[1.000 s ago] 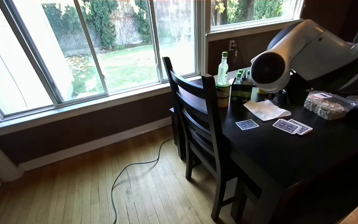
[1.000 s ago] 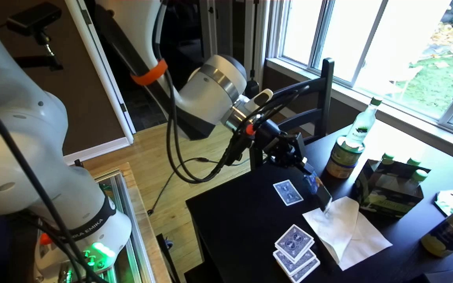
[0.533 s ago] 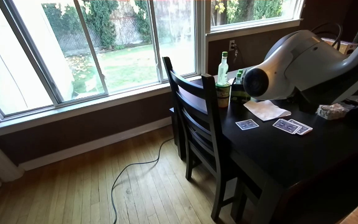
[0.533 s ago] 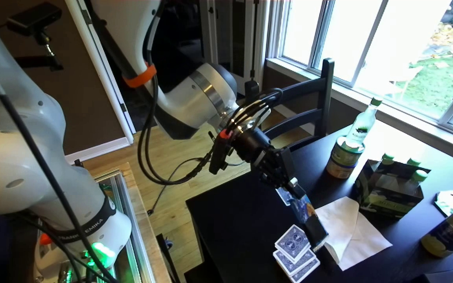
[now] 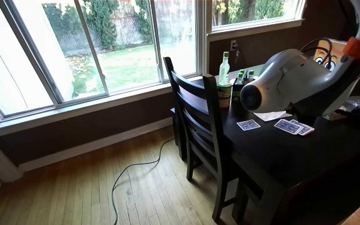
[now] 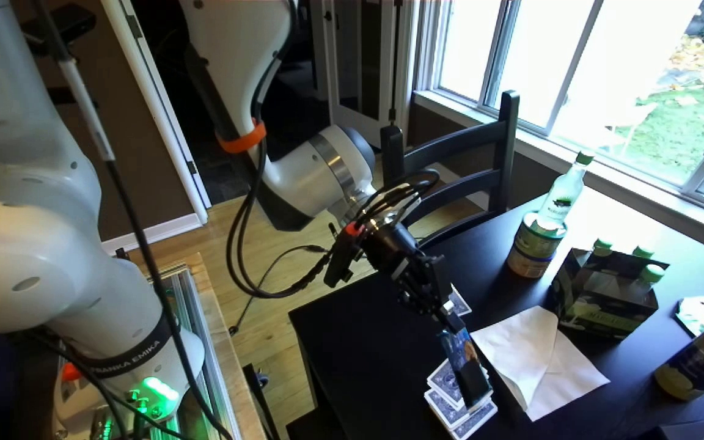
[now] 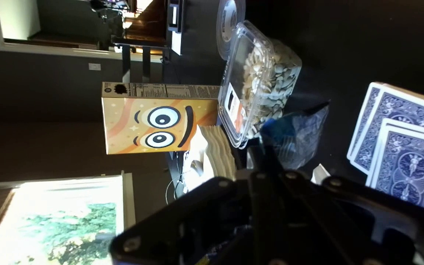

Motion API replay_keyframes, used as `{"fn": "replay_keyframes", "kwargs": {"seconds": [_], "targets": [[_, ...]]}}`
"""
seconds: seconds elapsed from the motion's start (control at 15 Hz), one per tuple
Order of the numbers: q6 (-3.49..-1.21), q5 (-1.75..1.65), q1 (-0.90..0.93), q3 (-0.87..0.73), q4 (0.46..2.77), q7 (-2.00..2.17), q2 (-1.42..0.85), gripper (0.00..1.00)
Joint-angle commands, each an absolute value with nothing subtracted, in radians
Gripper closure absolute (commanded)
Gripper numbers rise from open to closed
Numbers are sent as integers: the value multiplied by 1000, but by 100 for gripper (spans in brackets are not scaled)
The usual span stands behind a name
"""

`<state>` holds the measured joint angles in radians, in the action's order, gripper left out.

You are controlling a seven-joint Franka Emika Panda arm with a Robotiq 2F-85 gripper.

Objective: Pick up the granola bar and place it on the deck of cards

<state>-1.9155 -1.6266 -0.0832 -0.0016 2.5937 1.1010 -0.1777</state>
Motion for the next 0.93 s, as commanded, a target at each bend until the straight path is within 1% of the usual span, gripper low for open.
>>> {"fn": "replay_keyframes", "kwargs": {"seconds": [0.0, 0.6, 0.67, 0.73, 0.8, 0.87], "targets": [[-1915, -1668, -89, -22, 2511, 1125, -305, 100], [-1911, -1705, -110, -34, 2393, 1112, -480, 100], [-1914, -1698, -111, -31, 2387, 1107, -487, 74], [-1912, -1698, -110, -29, 2383, 1103, -495, 73], [-1914, -1699, -109, -27, 2382, 1104, -494, 68], [-1917, -1696, -108, -24, 2383, 1100, -488, 60]]}}
